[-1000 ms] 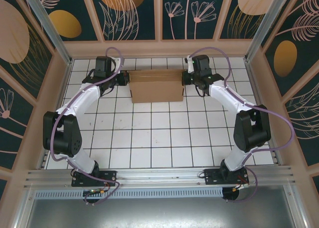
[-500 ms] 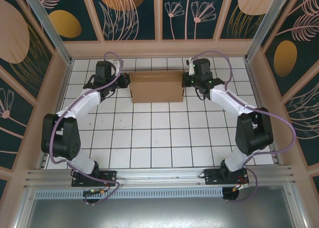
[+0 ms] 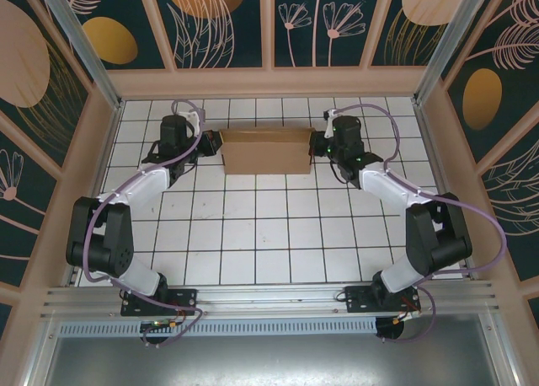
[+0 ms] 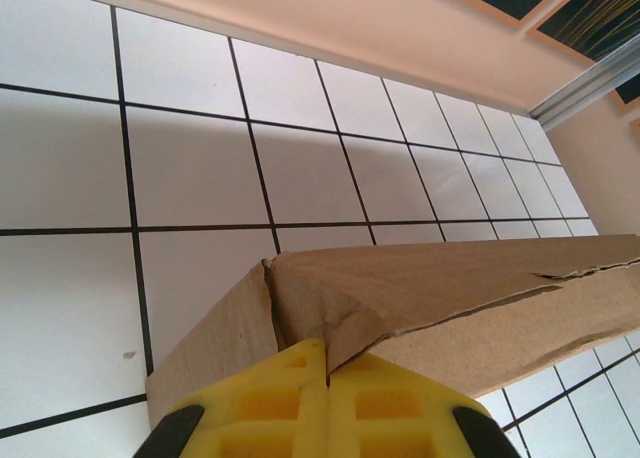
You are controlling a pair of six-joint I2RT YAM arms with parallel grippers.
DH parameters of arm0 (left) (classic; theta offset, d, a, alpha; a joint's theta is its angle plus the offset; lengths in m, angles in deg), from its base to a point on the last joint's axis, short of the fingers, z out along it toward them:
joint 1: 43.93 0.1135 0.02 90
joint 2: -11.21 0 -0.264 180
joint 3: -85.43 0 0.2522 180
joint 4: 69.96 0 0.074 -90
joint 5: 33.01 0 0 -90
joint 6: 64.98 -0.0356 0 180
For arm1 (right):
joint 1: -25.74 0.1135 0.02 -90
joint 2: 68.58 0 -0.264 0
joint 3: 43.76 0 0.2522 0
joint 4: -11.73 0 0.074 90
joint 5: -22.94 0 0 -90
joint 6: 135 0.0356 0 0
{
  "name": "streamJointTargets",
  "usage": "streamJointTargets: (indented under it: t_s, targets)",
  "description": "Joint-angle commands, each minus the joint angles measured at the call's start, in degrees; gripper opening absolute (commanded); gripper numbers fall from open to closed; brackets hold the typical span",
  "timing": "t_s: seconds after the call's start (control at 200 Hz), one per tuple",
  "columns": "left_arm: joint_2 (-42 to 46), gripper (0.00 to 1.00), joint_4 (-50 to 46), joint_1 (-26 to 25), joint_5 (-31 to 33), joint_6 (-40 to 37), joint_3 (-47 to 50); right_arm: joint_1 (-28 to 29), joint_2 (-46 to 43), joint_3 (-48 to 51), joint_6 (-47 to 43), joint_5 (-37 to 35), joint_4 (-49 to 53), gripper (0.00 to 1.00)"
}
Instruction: Fold the paper box
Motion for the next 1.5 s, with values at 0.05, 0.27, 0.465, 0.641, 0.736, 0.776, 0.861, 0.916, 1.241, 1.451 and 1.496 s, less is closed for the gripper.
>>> streamJointTargets:
  t_s: [0.05, 0.27, 0.465, 0.641, 0.736, 0.776, 0.861, 0.916, 1.241, 1.451, 1.496]
  targets:
    - [-2.9, 0.0, -10.3, -1.5, -3.2, -1.2, 2.7, 1.5, 1.3, 2.8, 2.4, 3.3, 4.7, 0.01]
    - [-2.6, 0.0, -14.3, -1.8, 0.3, -5.1, 0.7, 1.4, -3.2, 1.8, 1.7, 2.7, 4.3, 0.22]
    - [-2.9, 0.0, -17.5, -4.3, 3.8, -8.2, -1.7, 1.1, -4.9, 1.2, 3.3, 5.2, 3.7, 0.32]
    - [-3.3, 0.0, -18.7, -5.0, 5.6, -9.1, -2.3, 0.5, -7.4, 2.0, 3.2, 6.4, 3.7, 0.54]
    - [-3.1, 0.0, -18.9, -5.1, 5.7, -9.2, -2.2, -1.0, -9.8, 3.5, 4.7, 6.4, 3.3, 0.61]
    - [-2.9, 0.0, -18.8, -5.2, 5.7, -9.3, -2.2, -1.8, -10.7, 4.1, 5.3, 6.9, 3.0, 0.61]
    - [-2.7, 0.0, -19.1, -5.1, 5.8, -9.5, -2.5, -3.6, -13.3, 6.2, 7.1, 9.3, 0.4, 0.63]
    - [-2.6, 0.0, -19.1, -5.2, 5.8, -9.7, -2.5, -4.9, -14.6, 6.9, 8.5, 11.0, -1.2, 0.62]
    - [-2.9, 0.0, -19.8, -5.4, 6.5, -10.2, -2.8, -9.4, -10.3, 0.3, 21.2, 13.6, 0.4, 0.5]
    - [-2.7, 0.0, -19.6, -5.4, 6.6, -10.2, -2.9, -7.0, -6.2, -2.6, 22.5, 9.8, 3.6, 0.45]
    - [-2.9, 0.0, -19.7, -5.4, 6.6, -10.2, -3.1, -6.7, -5.3, -3.1, 23.0, 9.9, 4.0, 0.45]
